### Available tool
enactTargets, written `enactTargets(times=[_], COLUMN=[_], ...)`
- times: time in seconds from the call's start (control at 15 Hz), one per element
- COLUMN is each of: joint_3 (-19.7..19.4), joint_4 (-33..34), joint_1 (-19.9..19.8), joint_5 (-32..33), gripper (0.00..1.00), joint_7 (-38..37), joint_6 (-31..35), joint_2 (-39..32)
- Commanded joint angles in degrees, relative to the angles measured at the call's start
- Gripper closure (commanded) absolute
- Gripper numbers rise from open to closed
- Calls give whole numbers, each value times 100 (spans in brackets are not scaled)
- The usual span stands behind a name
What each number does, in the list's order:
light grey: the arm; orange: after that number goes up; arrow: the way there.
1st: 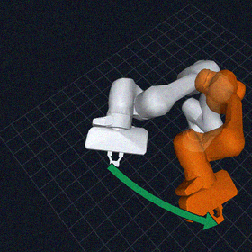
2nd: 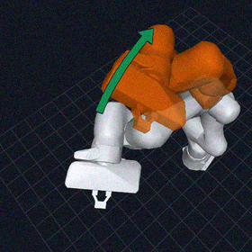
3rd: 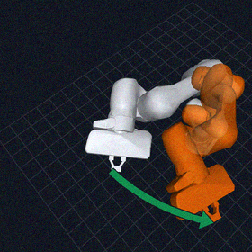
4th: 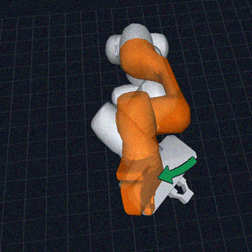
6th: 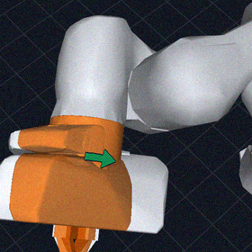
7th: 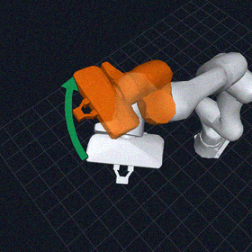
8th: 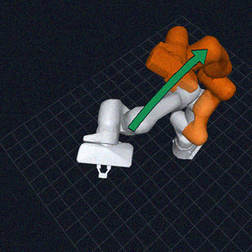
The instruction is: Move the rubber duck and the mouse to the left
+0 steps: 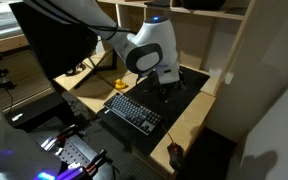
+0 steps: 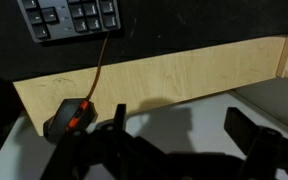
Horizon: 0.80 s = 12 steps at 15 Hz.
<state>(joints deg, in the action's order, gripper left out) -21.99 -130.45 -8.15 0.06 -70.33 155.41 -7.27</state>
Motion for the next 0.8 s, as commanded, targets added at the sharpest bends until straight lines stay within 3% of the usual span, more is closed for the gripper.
enactTargets(times=[0.0, 0.4, 0.53, 0.67, 0.73], joint_3=[30, -746, -839, -495, -694], joint_4=[165, 59, 55, -10, 28], joint_1=[-74, -131, -226, -579, -388], joint_5=[375, 1363, 1333, 629, 1050], gripper=[0, 0, 0, 0, 0], joint_7=[-479, -2464, -2629, -1865, -2288], joint_6=[-148, -213, -388, -813, -494], joint_2=[-244, -611, -721, -701, -712])
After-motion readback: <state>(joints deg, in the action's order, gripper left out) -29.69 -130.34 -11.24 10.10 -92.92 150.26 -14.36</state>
